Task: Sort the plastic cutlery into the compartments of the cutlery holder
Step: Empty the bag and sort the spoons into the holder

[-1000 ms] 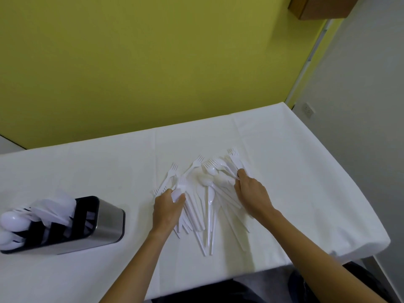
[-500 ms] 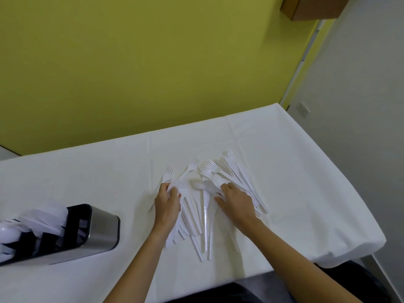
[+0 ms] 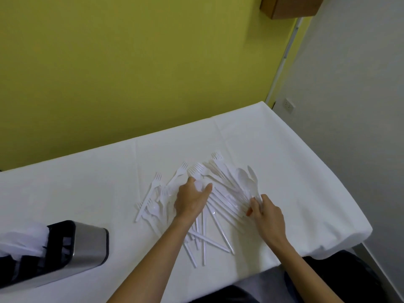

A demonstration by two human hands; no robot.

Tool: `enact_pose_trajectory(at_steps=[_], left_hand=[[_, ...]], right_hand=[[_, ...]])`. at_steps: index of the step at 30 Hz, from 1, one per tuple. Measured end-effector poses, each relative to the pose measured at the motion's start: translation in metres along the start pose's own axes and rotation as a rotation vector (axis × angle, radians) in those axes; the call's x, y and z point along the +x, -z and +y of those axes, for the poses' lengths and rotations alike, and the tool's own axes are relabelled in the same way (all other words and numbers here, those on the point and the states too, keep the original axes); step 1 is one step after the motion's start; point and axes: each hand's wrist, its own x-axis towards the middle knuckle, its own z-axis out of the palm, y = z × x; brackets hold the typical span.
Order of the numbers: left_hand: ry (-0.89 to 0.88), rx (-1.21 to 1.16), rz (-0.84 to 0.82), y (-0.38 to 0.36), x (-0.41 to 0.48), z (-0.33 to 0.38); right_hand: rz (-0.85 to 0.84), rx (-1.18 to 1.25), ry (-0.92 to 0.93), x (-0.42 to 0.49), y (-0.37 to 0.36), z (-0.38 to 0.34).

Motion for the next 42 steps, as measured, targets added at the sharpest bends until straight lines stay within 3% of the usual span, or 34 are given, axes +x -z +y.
enact_pose_trajectory(at_steps=[5, 10, 18, 22, 27, 35, 42], left_hand=[[-0.074, 0.169, 0.010, -0.015, 0.012, 0.012], [-0.014, 0.106, -0.015, -0.014, 0.016, 0.013], [-0.075, 0.044, 0.157, -0.005, 0.011, 0.009], [0.046, -0.135, 0.231, 0.000, 0.017, 0.002], [0.043, -0.431, 0.187, 0.009, 0.019, 0.005], [-0.032, -0.514, -0.091, 0.022, 0.007, 0.020], [-0.121, -0.434, 0.018, 0.031, 0.011, 0.019]], right_hand=[[0.025, 0.078, -0.052, -0.002, 0.013, 0.009], [0.037, 0.114, -0.115, 0.003, 0.019, 0.011], [-0.073, 0.164, -0.056, 0.012, 0.013, 0.002], [-0.127, 0.319, -0.040, 0.012, 0.010, -0.009], [-0.245, 0.449, -0.078, 0.011, 0.005, -0.014], [-0.562, 0.717, -0.175, 0.007, 0.003, -0.048], [-0.659, 0.746, -0.179, 0.002, -0.002, -0.061]])
